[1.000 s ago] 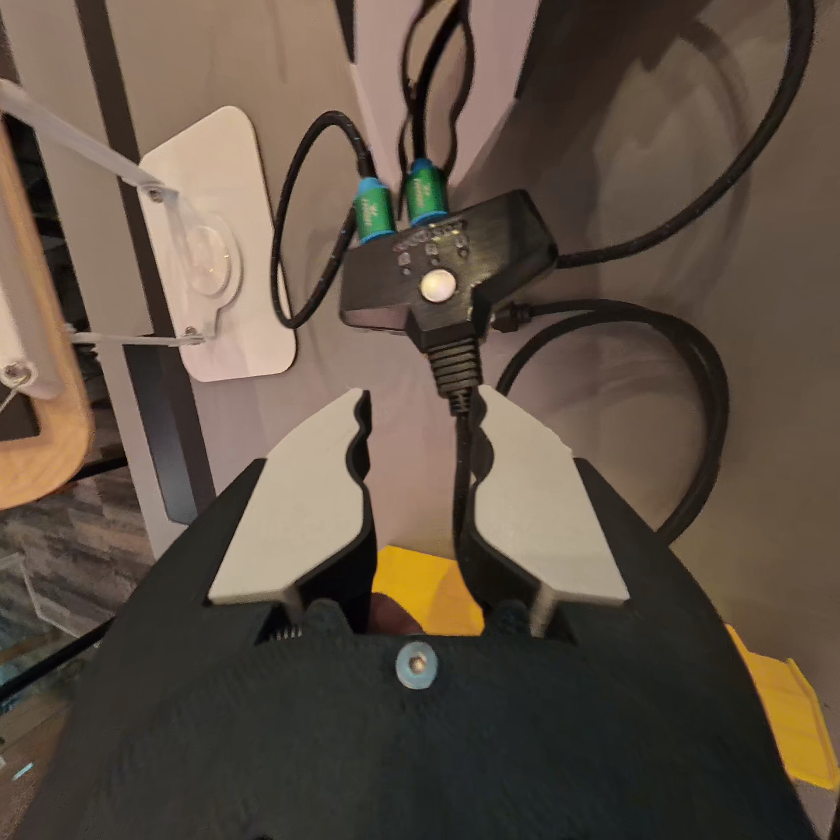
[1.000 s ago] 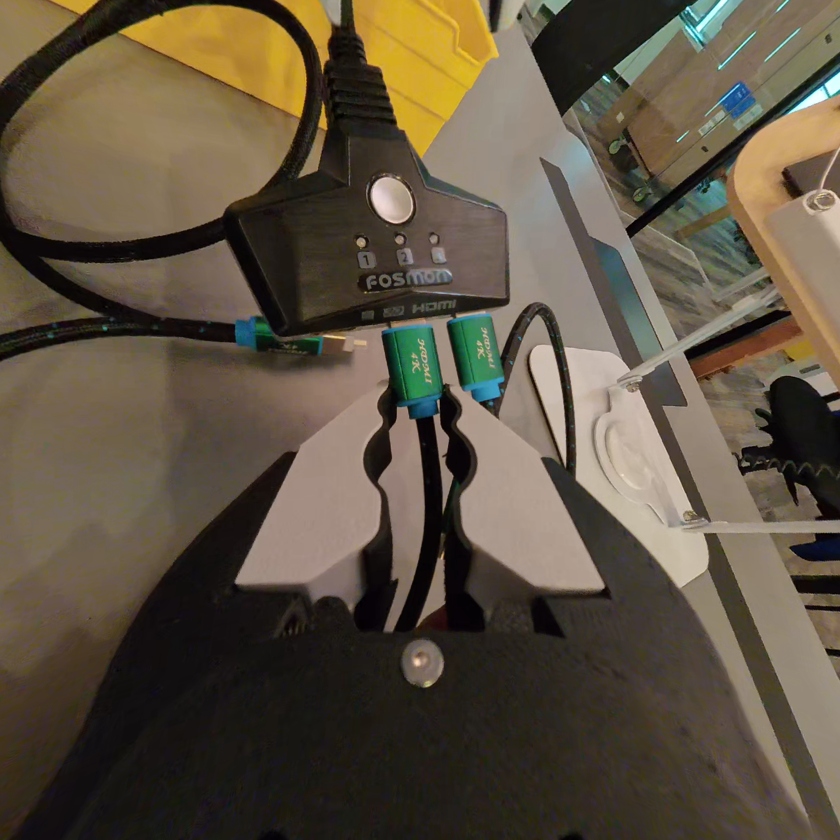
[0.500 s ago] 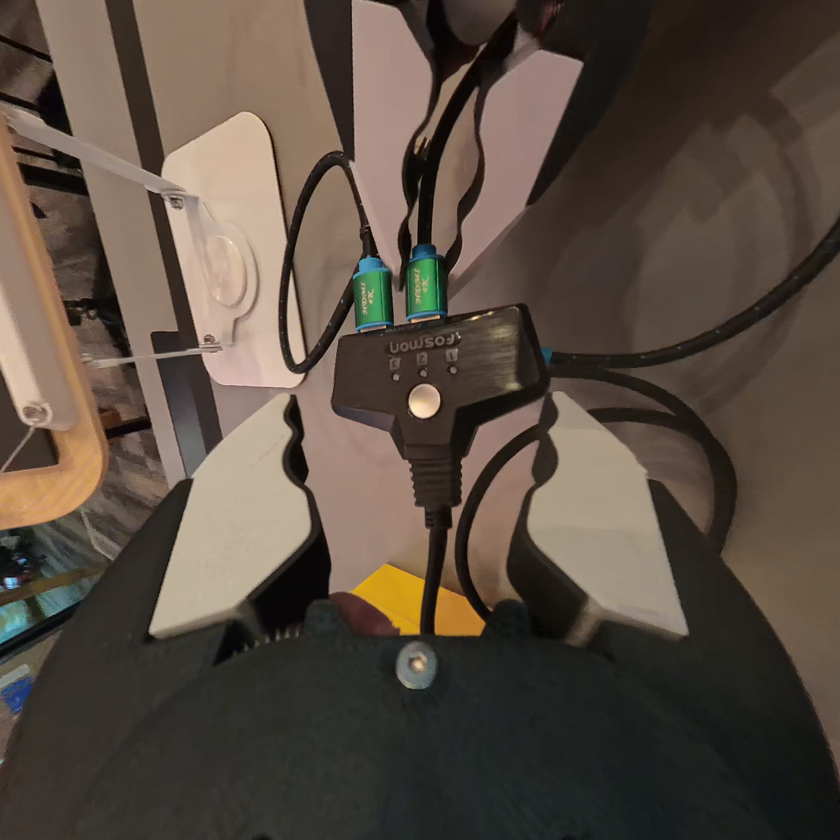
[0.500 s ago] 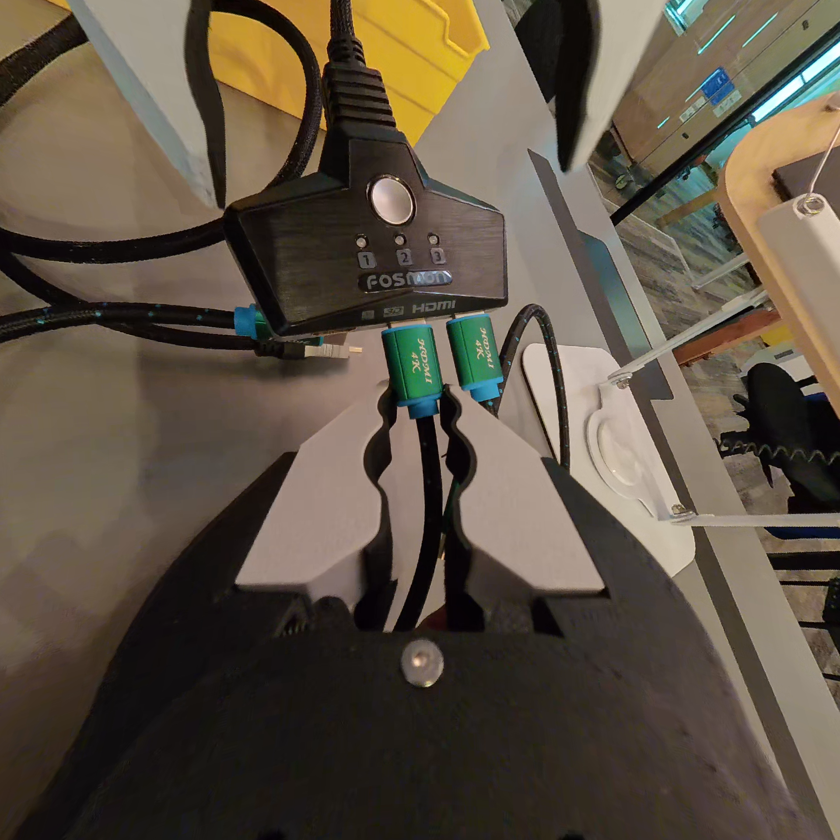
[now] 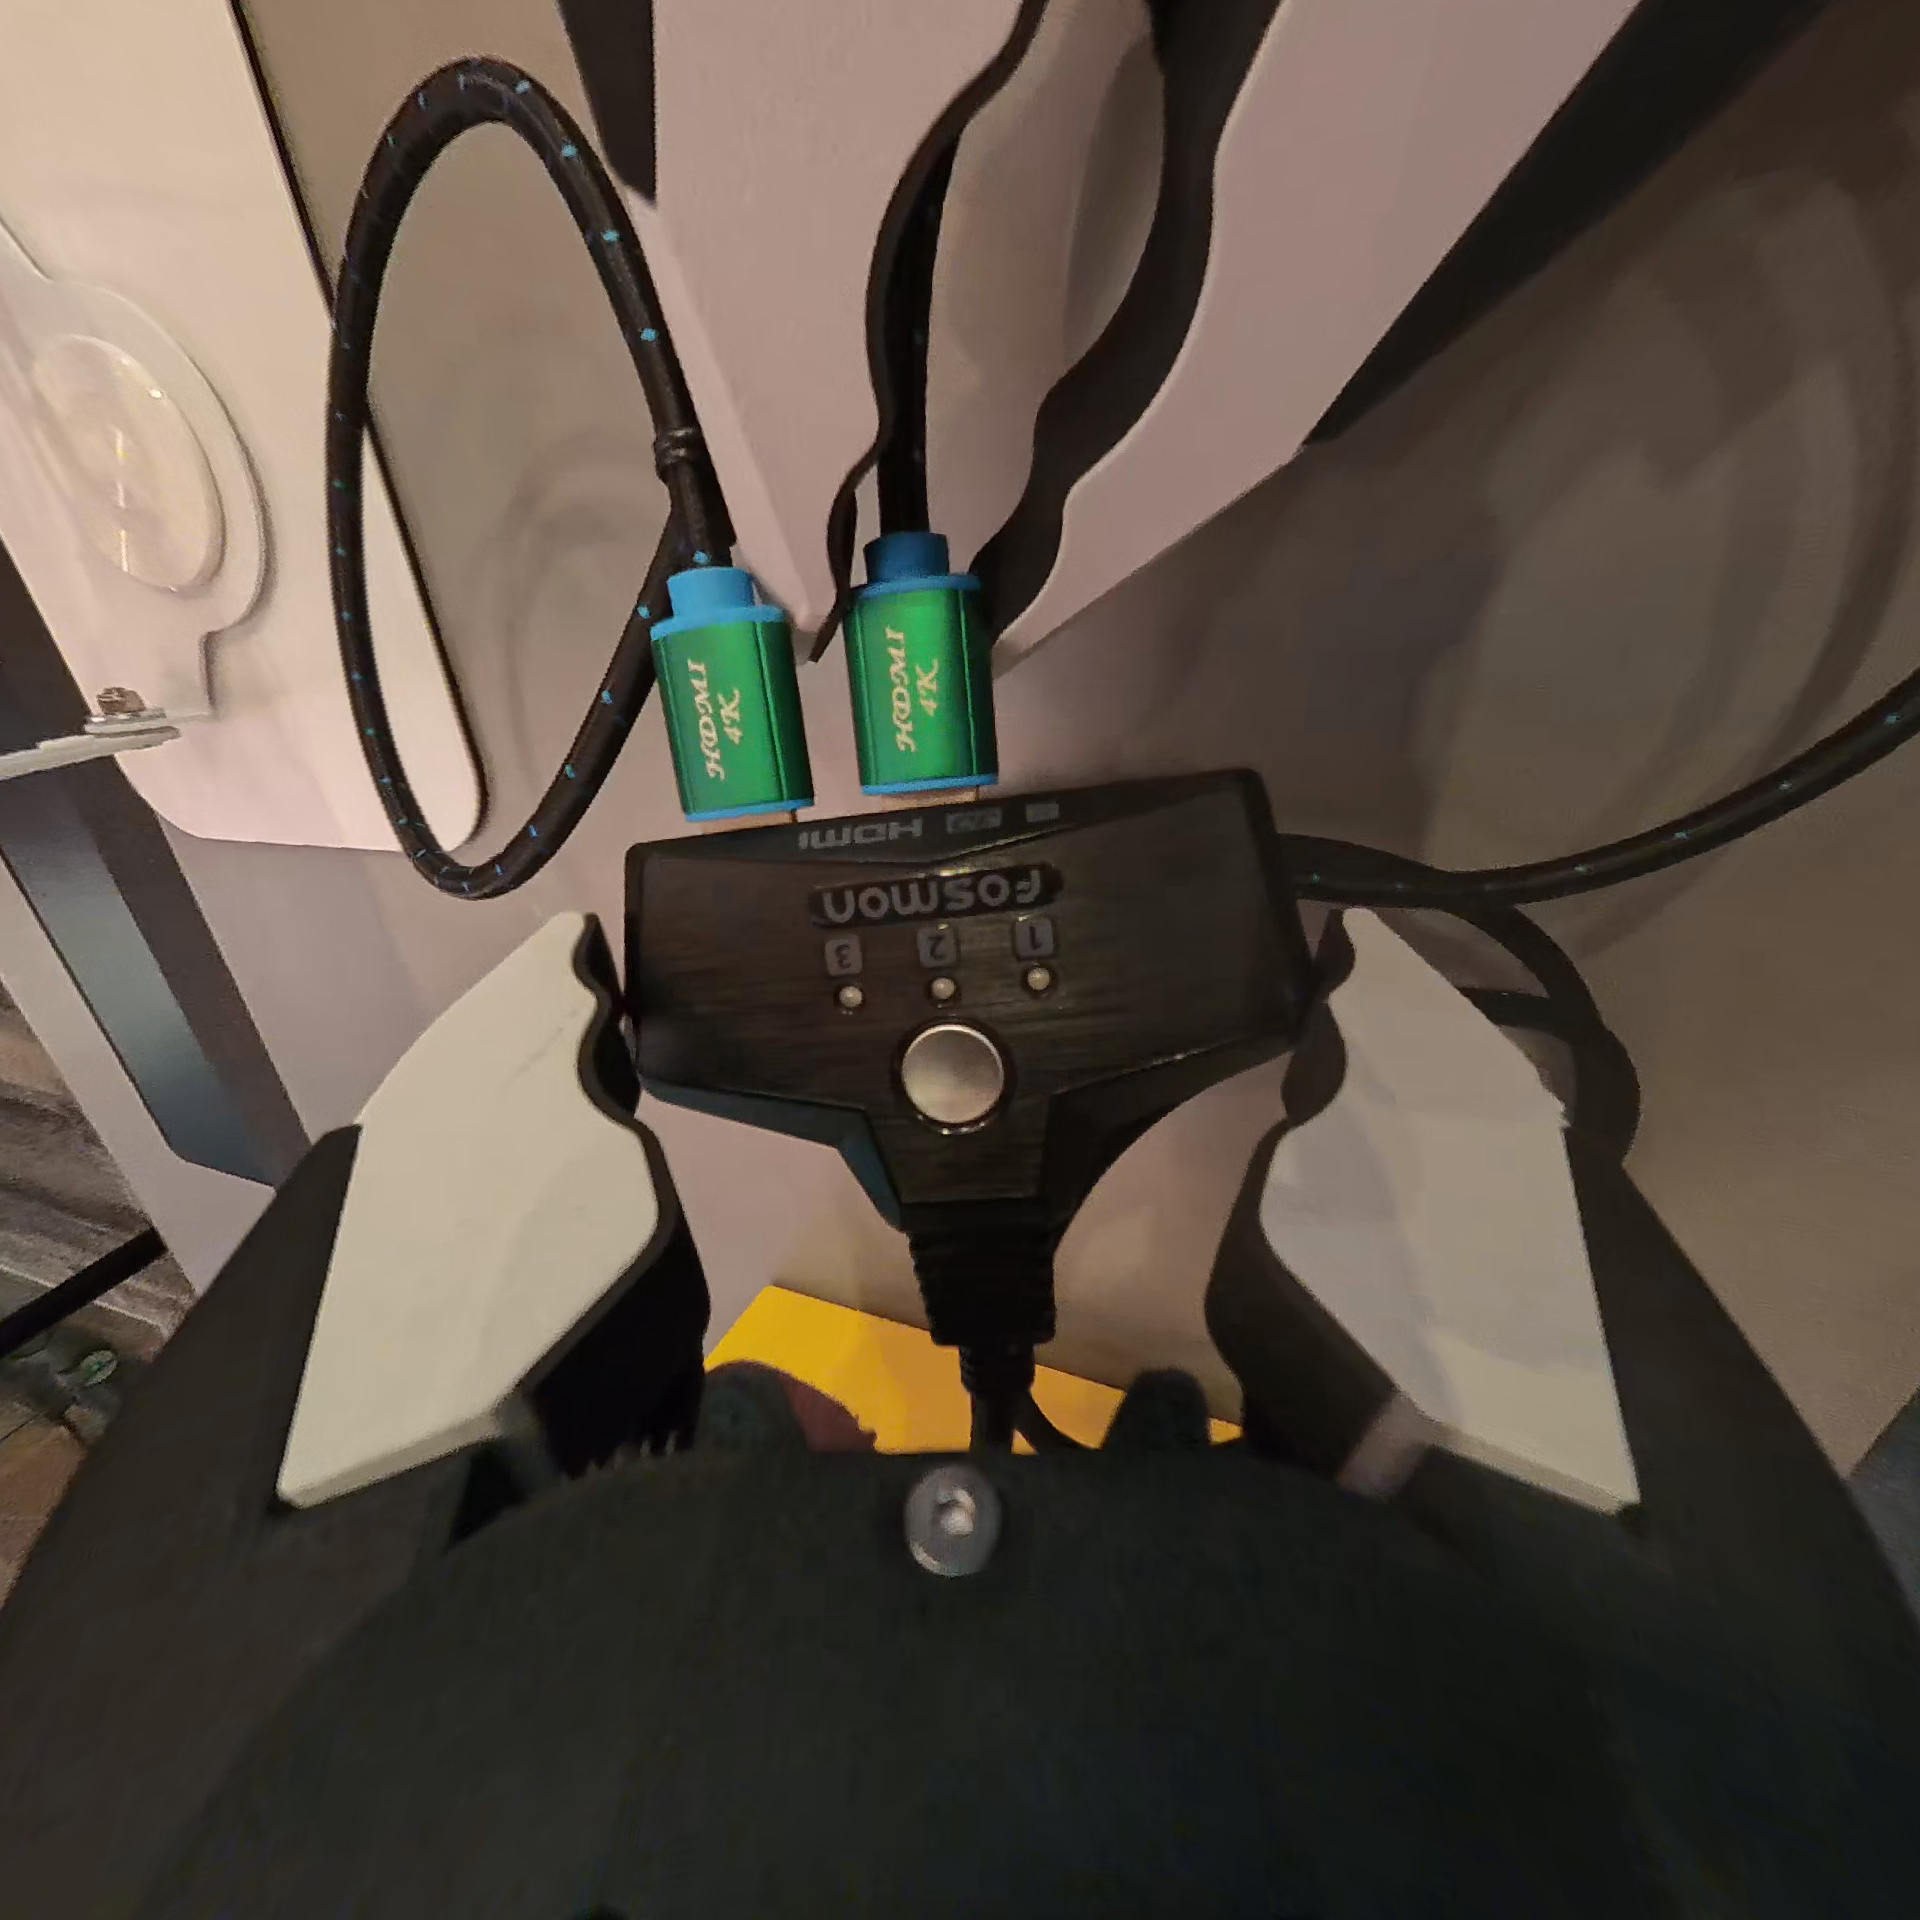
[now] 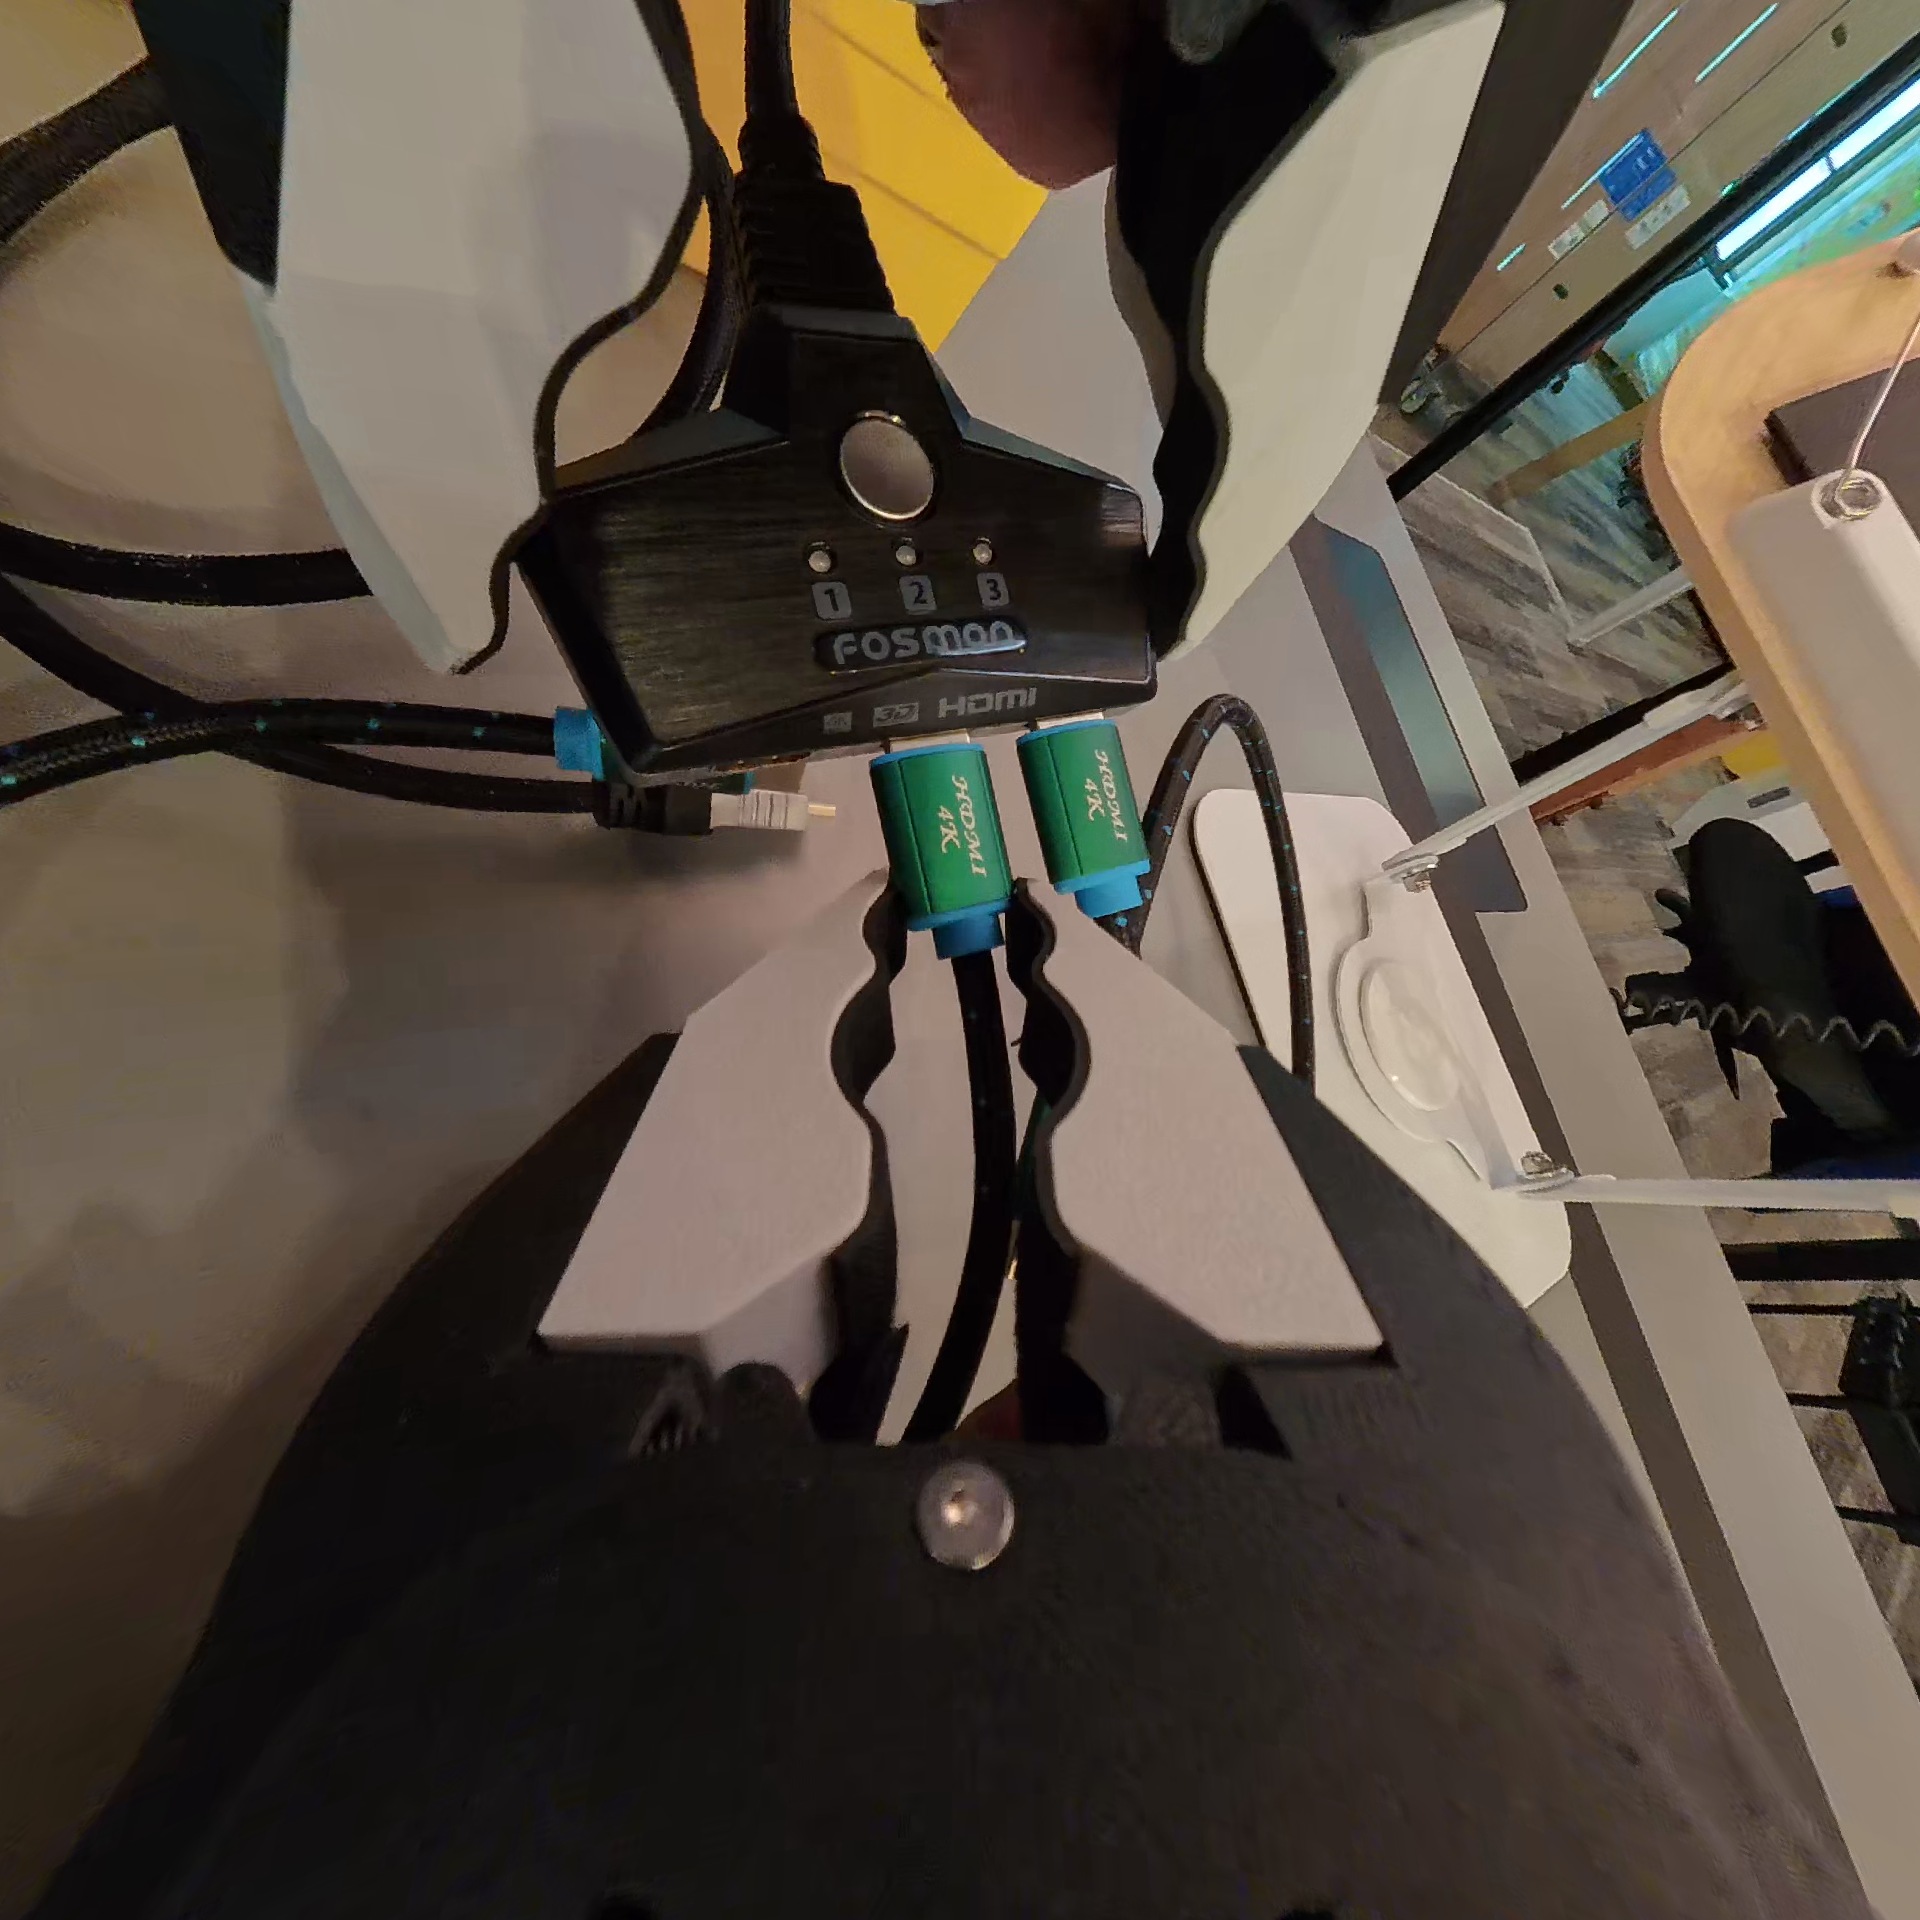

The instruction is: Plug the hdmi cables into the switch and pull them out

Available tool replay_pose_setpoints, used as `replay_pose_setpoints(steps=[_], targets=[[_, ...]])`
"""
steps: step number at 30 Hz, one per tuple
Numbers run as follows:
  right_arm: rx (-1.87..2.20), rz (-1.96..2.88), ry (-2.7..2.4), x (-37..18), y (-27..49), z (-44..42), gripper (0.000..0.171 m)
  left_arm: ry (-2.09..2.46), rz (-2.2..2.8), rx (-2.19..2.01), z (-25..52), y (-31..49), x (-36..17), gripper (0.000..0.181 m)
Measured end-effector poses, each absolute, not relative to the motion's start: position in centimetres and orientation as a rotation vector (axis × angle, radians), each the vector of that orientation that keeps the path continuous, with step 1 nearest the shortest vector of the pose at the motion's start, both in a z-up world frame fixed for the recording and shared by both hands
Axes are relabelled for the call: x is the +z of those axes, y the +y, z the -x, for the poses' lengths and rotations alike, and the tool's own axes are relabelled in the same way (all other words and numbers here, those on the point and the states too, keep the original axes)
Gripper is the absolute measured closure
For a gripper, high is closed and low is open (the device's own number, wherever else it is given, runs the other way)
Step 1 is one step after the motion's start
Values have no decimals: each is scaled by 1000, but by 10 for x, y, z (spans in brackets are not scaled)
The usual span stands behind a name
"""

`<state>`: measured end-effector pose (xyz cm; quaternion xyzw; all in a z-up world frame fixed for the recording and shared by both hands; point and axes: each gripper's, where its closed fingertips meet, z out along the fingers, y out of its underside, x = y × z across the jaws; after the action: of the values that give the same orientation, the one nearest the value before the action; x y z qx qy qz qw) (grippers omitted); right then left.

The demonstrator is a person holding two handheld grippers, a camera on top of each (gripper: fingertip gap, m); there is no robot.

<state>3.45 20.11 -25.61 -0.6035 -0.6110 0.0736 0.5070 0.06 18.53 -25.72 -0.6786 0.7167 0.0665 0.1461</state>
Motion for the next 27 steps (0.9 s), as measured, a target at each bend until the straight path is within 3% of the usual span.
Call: replay_pose_setpoints(steps=[27], targets=[[328, 1422, -1491, -251, 187, -31, 155, 2060, 1901, -254, -6, 171, -252, 61]])
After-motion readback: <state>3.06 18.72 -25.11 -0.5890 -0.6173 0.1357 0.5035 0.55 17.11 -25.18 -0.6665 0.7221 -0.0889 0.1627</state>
